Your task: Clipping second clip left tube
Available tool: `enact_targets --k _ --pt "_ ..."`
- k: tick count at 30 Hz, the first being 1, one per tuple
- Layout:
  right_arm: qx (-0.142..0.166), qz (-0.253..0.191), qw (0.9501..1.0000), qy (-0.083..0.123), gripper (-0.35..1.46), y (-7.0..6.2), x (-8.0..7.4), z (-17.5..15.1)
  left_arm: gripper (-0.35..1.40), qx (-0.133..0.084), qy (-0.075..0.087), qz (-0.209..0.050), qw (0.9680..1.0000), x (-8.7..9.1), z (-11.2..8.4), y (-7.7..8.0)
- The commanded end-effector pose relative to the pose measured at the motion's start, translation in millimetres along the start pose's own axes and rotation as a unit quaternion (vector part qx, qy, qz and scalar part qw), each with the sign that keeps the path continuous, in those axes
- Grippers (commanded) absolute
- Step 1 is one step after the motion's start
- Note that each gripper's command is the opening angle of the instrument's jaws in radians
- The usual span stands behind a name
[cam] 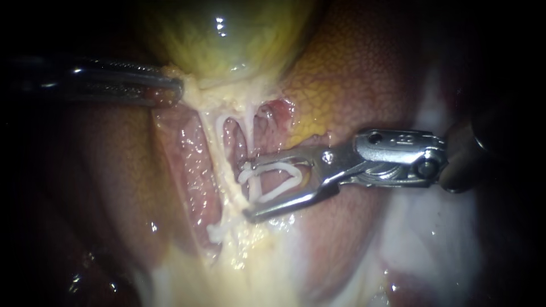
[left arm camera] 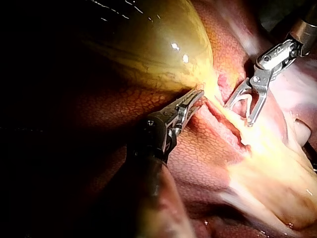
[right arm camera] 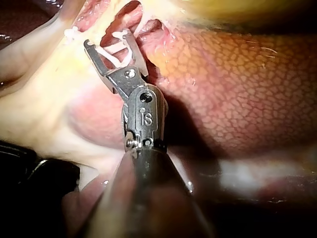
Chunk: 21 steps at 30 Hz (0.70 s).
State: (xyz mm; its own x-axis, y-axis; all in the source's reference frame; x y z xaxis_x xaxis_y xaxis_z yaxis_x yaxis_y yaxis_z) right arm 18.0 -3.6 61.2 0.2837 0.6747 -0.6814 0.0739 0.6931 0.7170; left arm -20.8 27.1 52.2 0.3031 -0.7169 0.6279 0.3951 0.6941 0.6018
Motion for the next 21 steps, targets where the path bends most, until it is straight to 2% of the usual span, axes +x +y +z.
enact_targets --k 1,11,21 --pt "0.003 -0.001 1.0000 0.003 0.48 0.0 0.0 0.2 -0.35 0.000 0.000 0.000 1.0000 0.0 0.1 0.0" --pt "0.039 0.004 0.9989 0.026 0.47 -0.4 0.5 1.9 -0.35 -0.001 0.000 0.000 1.0000 0.1 0.2 0.1" --pt "0.091 0.002 0.9948 0.045 0.45 -2.4 1.0 3.9 -0.35 -0.001 0.000 0.000 1.0000 0.2 0.2 0.1"
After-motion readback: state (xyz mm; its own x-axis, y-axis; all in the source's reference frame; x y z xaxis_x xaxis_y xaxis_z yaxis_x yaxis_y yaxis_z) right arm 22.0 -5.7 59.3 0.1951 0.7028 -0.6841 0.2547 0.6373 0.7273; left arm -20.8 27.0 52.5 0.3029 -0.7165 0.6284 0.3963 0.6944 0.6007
